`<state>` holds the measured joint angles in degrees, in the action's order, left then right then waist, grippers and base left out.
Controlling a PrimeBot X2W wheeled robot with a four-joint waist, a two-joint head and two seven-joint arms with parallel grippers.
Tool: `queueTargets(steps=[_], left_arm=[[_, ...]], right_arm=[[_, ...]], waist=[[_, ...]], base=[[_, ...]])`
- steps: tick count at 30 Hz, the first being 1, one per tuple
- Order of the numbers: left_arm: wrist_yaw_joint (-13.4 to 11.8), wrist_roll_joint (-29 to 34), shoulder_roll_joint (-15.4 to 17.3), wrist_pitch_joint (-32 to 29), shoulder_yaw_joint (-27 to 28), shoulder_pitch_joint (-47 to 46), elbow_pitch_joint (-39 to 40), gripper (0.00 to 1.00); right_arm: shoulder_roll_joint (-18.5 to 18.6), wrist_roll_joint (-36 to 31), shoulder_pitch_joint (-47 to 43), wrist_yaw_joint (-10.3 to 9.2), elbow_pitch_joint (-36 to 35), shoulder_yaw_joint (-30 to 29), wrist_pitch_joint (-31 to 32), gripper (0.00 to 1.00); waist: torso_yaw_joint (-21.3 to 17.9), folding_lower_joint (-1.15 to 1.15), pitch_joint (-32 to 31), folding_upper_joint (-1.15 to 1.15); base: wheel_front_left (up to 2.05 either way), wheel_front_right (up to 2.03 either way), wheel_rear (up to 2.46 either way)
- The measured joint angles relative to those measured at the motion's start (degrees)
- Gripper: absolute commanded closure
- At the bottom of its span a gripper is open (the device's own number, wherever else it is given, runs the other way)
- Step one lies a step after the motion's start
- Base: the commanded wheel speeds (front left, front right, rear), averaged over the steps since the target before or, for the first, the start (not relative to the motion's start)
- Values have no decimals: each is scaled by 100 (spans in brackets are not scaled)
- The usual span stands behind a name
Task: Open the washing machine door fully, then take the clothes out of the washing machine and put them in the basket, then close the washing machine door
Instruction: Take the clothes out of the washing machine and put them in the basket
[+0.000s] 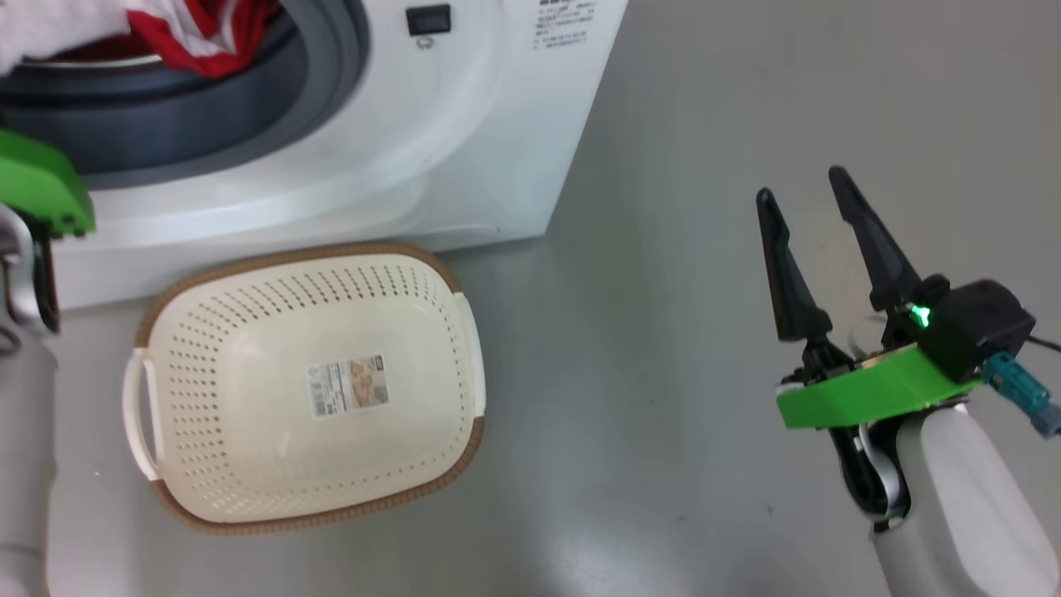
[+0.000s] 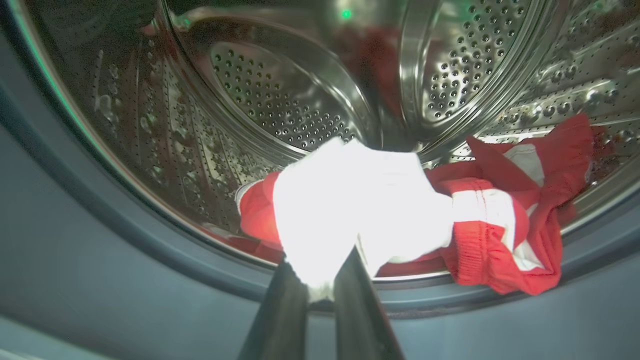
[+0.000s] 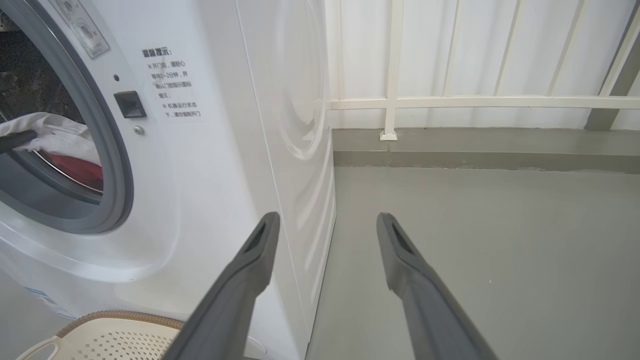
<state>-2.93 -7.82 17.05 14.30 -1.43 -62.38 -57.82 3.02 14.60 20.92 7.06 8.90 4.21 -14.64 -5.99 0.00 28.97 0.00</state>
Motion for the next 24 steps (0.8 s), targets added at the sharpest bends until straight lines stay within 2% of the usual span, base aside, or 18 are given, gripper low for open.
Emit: queueTargets(steps=[12,24], left_arm=[[-12,-100,-208,0,381,2162,2267,100],[2,-243,-493,1,581,3487,3805,100]], right_arm=[[-1,-18,-617,0,175,0,0,0],[-4,-16,-977,0,290,3,0,0]], waist=[[144,0,-952,0],[286,0,-1798,0]], base=[[0,0,0],[0,0,0]])
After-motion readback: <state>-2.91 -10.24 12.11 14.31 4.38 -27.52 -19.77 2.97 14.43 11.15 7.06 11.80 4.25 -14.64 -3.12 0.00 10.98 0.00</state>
